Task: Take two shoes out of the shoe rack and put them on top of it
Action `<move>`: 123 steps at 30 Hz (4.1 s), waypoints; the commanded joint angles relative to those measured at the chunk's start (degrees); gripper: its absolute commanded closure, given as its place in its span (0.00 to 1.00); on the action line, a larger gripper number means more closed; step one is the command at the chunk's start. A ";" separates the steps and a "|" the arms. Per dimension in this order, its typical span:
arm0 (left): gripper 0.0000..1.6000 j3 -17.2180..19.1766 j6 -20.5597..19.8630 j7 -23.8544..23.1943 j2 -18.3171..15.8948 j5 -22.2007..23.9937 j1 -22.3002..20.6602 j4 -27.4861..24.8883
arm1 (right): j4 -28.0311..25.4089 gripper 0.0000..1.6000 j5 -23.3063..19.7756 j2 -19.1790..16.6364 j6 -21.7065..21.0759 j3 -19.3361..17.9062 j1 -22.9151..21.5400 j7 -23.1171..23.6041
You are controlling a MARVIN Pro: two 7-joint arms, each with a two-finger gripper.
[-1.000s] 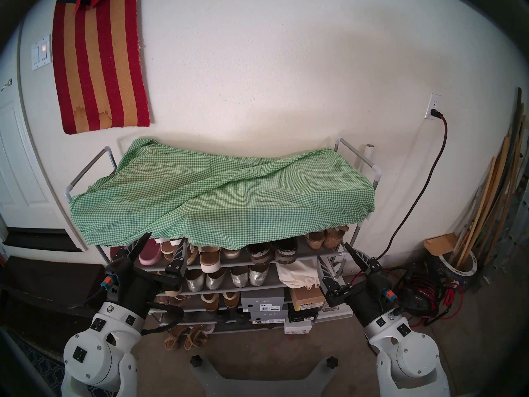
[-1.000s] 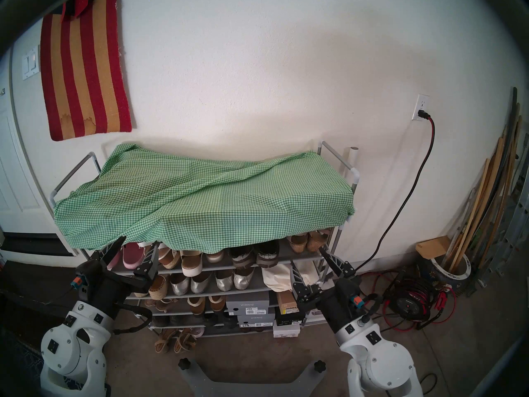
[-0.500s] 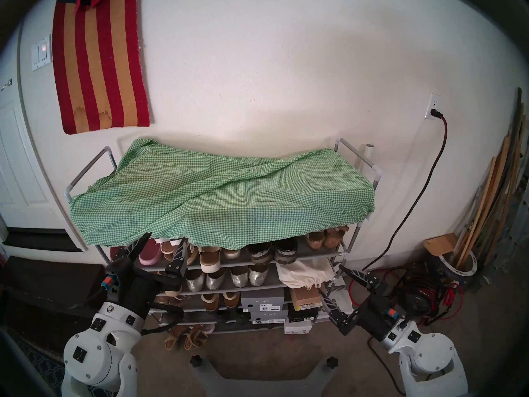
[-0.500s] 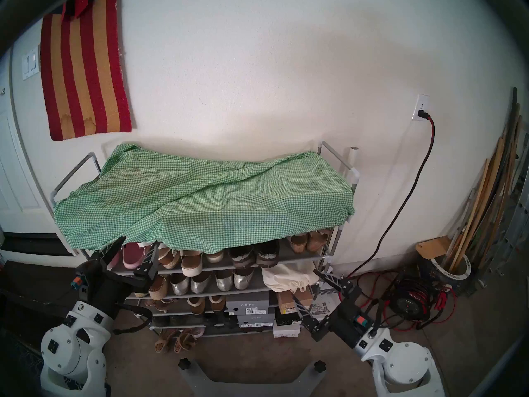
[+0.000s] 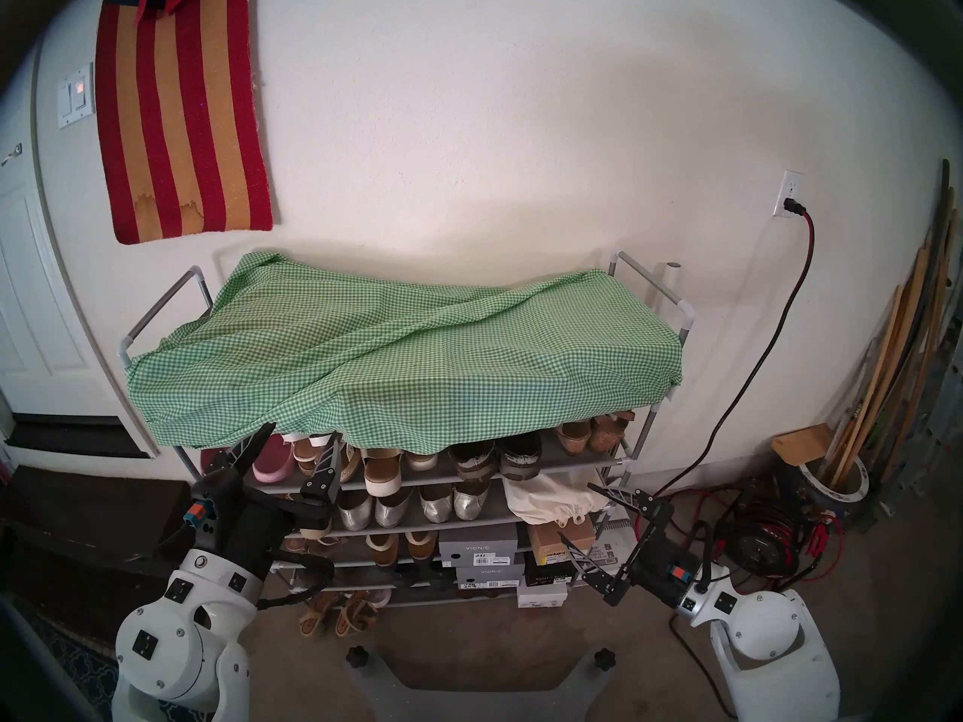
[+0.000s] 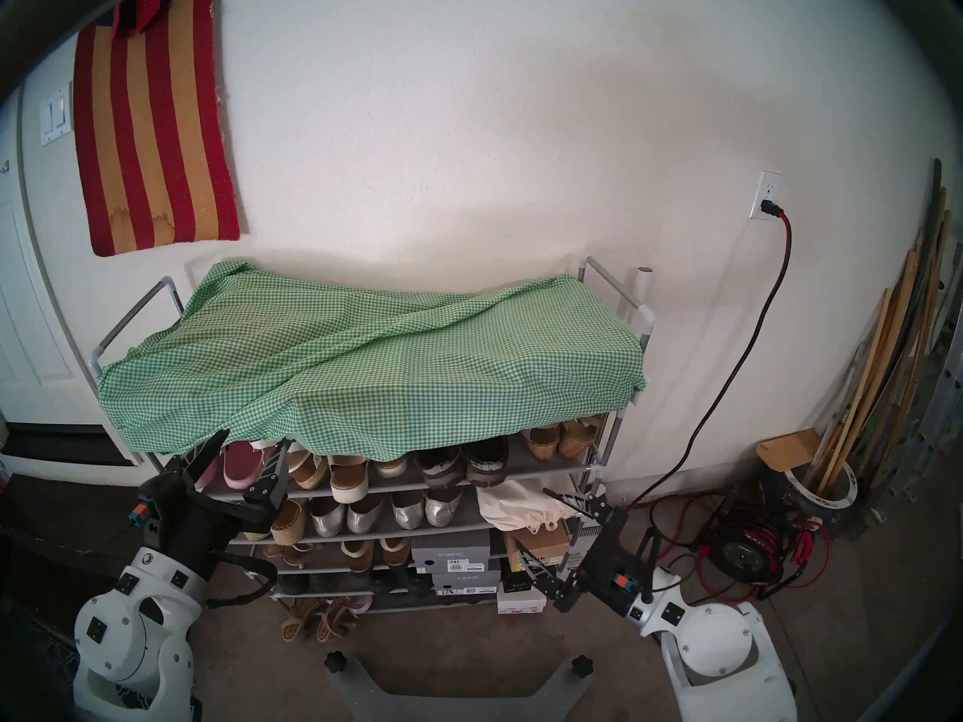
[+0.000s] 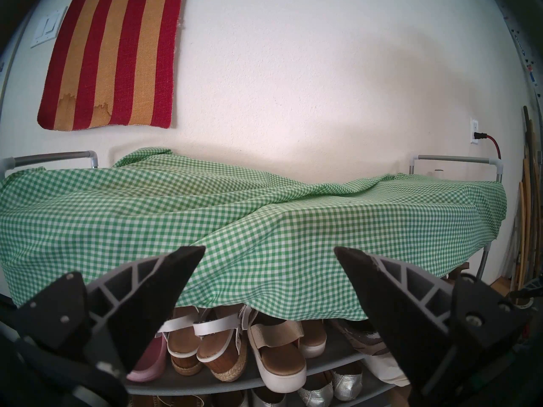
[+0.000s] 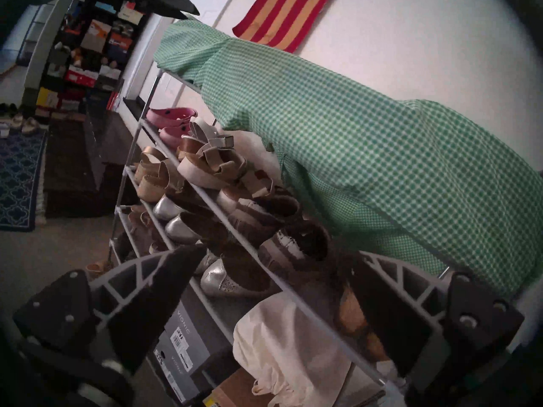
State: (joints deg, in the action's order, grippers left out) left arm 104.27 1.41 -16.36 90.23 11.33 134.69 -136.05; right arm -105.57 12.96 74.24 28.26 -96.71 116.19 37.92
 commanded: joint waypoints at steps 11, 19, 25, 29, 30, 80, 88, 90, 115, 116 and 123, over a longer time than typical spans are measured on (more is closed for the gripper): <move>0.00 0.04 -0.06 0.02 0.02 0.00 0.02 -0.02 | 7.20 0.00 7.25 2.91 -2.57 6.63 -12.73 -4.67; 0.00 0.04 -0.07 0.02 0.02 0.00 0.02 -0.02 | 12.97 0.00 8.23 2.73 -3.16 7.64 -18.61 -3.96; 0.00 0.05 -0.08 0.02 0.02 0.00 0.02 -0.03 | 17.17 0.00 9.99 0.44 -2.70 8.46 -22.61 -1.60; 0.00 0.05 -0.08 0.02 0.03 0.00 0.02 -0.03 | 19.83 0.00 9.95 0.05 -2.12 8.56 -25.34 -0.71; 0.00 0.05 -0.08 0.02 0.03 0.00 0.02 -0.03 | 20.37 0.00 10.02 -0.06 -1.92 8.60 -25.91 -0.52; 0.00 0.05 -0.13 0.01 0.04 0.00 0.02 -0.04 | 38.97 0.13 18.09 3.23 0.50 15.85 -39.79 3.78; 0.00 0.05 -0.13 0.01 0.04 0.00 0.02 -0.04 | 38.95 1.00 17.97 2.93 0.66 15.21 -39.25 4.12; 0.00 0.05 -0.13 0.01 0.04 0.00 0.02 -0.04 | 38.76 1.00 17.58 2.80 0.83 14.85 -38.90 4.18; 0.00 0.05 0.00 -0.03 0.05 -0.01 0.02 0.00 | 19.18 1.00 2.12 -7.00 6.26 5.82 -29.51 19.94; 0.00 0.05 0.01 -0.03 0.05 -0.01 0.02 0.00 | 17.99 1.00 1.39 -7.25 6.01 5.26 -28.63 20.39; 0.00 0.04 0.04 -0.04 0.06 -0.01 0.01 0.01 | 13.23 1.00 -4.18 -8.62 5.49 3.50 -23.53 25.36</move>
State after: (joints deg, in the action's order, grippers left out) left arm 104.27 1.50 -16.43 90.28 11.33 134.69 -136.04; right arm -86.94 13.75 67.70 33.94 -91.89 87.20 60.21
